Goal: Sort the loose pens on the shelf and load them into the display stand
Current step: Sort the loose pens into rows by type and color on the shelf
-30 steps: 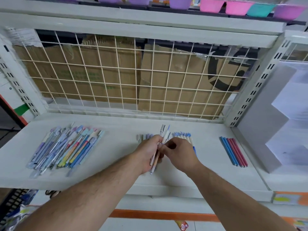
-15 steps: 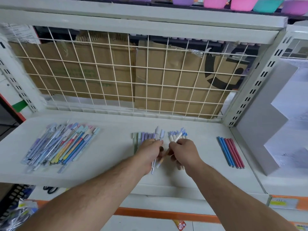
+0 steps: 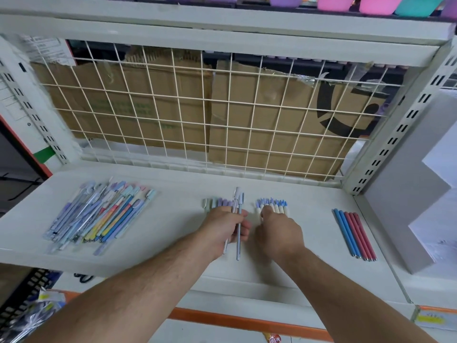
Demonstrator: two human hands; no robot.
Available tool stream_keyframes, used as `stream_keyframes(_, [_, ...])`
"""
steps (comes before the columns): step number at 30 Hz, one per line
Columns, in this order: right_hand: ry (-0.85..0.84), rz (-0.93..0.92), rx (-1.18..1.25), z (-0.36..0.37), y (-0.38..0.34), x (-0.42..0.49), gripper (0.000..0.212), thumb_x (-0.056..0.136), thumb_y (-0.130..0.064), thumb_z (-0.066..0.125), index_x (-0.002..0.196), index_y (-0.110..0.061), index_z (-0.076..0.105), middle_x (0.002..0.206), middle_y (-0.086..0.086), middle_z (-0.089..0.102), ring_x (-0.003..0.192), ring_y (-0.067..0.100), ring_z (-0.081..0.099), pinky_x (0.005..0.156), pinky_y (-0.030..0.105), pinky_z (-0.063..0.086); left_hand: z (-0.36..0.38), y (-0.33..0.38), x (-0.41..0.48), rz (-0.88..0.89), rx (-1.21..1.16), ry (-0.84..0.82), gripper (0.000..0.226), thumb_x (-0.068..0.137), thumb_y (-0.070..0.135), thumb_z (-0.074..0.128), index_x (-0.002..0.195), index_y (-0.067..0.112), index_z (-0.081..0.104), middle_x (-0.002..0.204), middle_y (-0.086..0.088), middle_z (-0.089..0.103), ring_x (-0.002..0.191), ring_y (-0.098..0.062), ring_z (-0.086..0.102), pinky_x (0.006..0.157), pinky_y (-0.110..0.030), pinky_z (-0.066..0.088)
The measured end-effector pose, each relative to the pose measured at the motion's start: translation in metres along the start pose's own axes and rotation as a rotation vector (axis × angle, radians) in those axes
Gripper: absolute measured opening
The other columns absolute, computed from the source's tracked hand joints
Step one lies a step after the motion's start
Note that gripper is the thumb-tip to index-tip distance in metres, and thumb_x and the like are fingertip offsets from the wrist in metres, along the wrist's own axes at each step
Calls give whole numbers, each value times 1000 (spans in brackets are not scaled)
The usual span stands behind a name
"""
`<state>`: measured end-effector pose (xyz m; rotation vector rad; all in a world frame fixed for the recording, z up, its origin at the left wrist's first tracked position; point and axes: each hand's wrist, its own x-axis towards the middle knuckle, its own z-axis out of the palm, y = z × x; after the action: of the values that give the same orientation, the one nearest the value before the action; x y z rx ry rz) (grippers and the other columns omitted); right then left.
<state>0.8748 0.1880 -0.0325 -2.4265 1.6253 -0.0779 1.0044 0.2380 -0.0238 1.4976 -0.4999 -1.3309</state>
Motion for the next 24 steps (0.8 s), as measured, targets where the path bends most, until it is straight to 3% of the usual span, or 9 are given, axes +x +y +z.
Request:
stream_keyframes(2, [6, 28, 14, 0, 0, 2, 20, 94, -14, 46, 113, -15, 47, 92, 4, 62, 77, 26, 50, 64, 30, 36, -3, 0, 1, 3, 36, 2, 19, 99, 0, 47, 107, 3, 64, 77, -13, 67, 63, -20, 60, 66, -32, 55])
stream_keyframes(4, [17, 63, 36, 0, 1, 3, 22, 94, -13, 46, 115, -14, 48, 100, 5, 66, 81, 27, 54, 65, 29, 37, -5, 1, 1, 1, 83, -5, 21, 100, 5, 48, 108, 7, 66, 78, -9, 69, 57, -12, 58, 53, -22, 47])
stream_keyframes(7, [49, 94, 115, 1, 0, 2, 16, 98, -20, 46, 113, -16, 51, 92, 3, 64, 79, 25, 57, 63, 29, 41, -7, 3, 1, -2, 115, -9, 19, 101, 11, 49, 107, 9, 67, 78, -8, 68, 42, -4, 50, 41, -18, 34])
stream_keyframes(12, [61, 150, 718, -5, -11, -8, 8, 91, -25, 62, 86, -20, 63, 75, -6, 65, 63, 16, 62, 54, 30, 50, -11, 2, 6, -5, 56, -22, 16, 99, 11, 54, 99, 10, 69, 64, -3, 48, 47, -12, 41, 43, -21, 32])
stream_keyframes(15, [-41, 141, 954, -5, -20, -15, 13, 85, -24, 72, 78, -19, 63, 74, -4, 67, 60, 13, 57, 48, 24, 44, -16, 3, 3, -30, 39, -51, 14, 98, 12, 56, 96, 12, 69, 59, -1, 55, 45, -13, 46, 43, -19, 31])
stream_keyframes(18, [-61, 103, 995, -1, -30, -19, 18, 82, -21, 80, 79, -16, 63, 71, -2, 67, 58, 11, 58, 56, 26, 45, -20, 2, 1, -32, 26, -108, 14, 97, 12, 56, 98, 10, 70, 66, -6, 59, 54, -19, 49, 50, -24, 31])
stream_keyframes(24, [-52, 128, 1011, -3, -53, -27, 17, 84, -11, 78, 86, -3, 63, 76, 14, 70, 50, 12, 57, 43, 16, 40, -38, 7, -7, -1, 9, -102, 13, 95, 4, 57, 95, 6, 70, 62, -3, 62, 45, -13, 52, 43, -22, 31])
